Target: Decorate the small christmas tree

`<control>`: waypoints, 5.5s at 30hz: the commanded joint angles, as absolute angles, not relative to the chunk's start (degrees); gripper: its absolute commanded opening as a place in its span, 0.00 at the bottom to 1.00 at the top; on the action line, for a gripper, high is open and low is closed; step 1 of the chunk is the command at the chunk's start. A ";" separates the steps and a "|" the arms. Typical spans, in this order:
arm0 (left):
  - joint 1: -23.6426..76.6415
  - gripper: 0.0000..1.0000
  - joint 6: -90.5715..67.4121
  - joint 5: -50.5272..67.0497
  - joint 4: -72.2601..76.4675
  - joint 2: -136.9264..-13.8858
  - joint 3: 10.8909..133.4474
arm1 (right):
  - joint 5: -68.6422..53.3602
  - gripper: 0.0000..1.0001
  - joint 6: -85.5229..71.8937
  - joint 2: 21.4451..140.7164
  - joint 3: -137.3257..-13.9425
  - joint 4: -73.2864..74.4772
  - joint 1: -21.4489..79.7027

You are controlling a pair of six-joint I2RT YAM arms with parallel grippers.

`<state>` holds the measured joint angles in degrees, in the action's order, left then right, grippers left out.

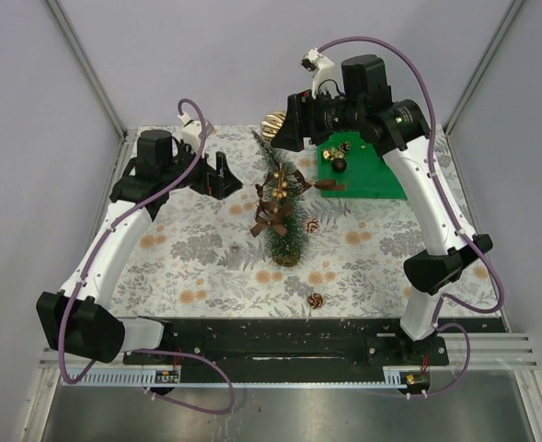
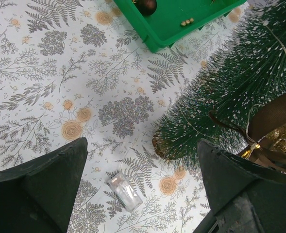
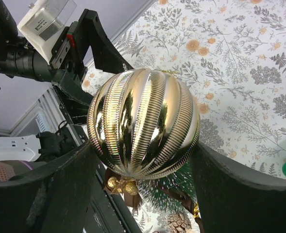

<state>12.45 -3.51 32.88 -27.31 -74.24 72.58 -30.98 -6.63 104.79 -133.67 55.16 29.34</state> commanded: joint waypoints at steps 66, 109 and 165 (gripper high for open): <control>12.04 0.99 -8.70 35.95 -20.04 -75.06 72.33 | -35.68 0.62 -7.29 105.38 -139.83 49.57 32.34; 14.59 0.98 -14.41 33.49 -13.36 -78.75 73.39 | -29.71 0.60 -5.63 105.74 -139.40 53.70 32.17; 16.17 0.97 -16.70 33.92 -12.39 -82.09 78.48 | -45.79 0.60 -14.41 104.85 -136.93 46.40 26.72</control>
<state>15.97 -16.14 33.39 -15.57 -81.34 75.11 -43.79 -13.91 104.09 -134.45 45.19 26.50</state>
